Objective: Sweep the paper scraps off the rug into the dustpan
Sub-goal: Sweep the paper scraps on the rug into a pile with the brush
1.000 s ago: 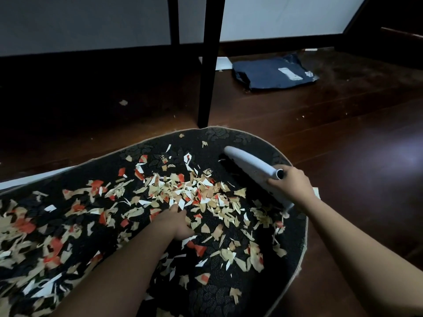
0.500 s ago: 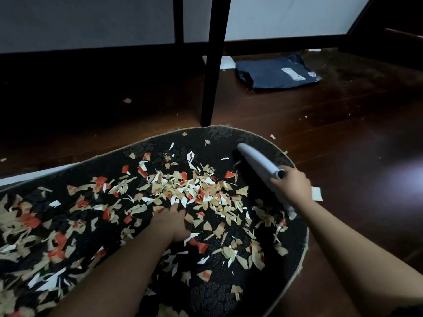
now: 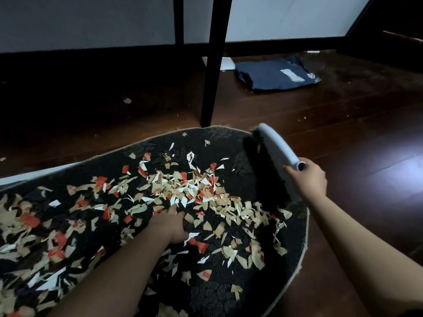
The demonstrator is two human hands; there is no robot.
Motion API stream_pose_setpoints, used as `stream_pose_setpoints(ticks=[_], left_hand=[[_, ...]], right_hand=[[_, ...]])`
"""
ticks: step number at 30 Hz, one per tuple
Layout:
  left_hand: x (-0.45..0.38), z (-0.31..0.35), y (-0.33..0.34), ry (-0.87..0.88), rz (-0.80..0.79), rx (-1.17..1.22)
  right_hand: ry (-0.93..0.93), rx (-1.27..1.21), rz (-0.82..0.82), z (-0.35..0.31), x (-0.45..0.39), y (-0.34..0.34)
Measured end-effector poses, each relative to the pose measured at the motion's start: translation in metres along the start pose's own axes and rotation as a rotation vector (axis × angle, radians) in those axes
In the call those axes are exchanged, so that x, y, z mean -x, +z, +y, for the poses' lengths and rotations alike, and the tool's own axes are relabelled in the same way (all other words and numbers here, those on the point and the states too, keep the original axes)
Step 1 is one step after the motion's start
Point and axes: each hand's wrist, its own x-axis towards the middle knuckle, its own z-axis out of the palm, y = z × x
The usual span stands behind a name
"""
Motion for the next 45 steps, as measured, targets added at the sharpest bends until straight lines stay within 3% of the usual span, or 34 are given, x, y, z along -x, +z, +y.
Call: stream_pose_setpoints(ticks=[9,15,25,28,33,36,41,45], left_hand=[[-0.006,0.009,-0.002,-0.035,0.001,0.017],[-0.008,0.01,-0.004,-0.038,-0.01,0.016],[-0.009,0.011,-0.006,-0.053,-0.021,0.018],[-0.009,0.012,-0.008,-0.047,-0.022,0.027],[-0.009,0.012,-0.009,-0.047,-0.021,0.023],[-0.008,0.012,-0.009,-0.043,-0.024,0.021],[-0.01,0.01,-0.009,-0.045,-0.032,0.017],[-0.008,0.009,-0.009,-0.032,-0.034,-0.011]], right_hand=[[0.234,0.045,0.14,0.018,-0.028,-0.014],[0.298,0.093,0.042,0.022,-0.029,-0.007],[-0.243,0.173,-0.269,0.009,0.003,-0.007],[-0.214,0.115,-0.147,0.015,0.002,-0.009],[0.037,0.121,0.054,0.019,-0.015,-0.006],[0.07,0.16,-0.002,0.017,-0.016,0.003],[-0.214,0.251,-0.208,0.001,0.012,0.022],[-0.342,0.175,-0.327,-0.007,0.026,0.013]])
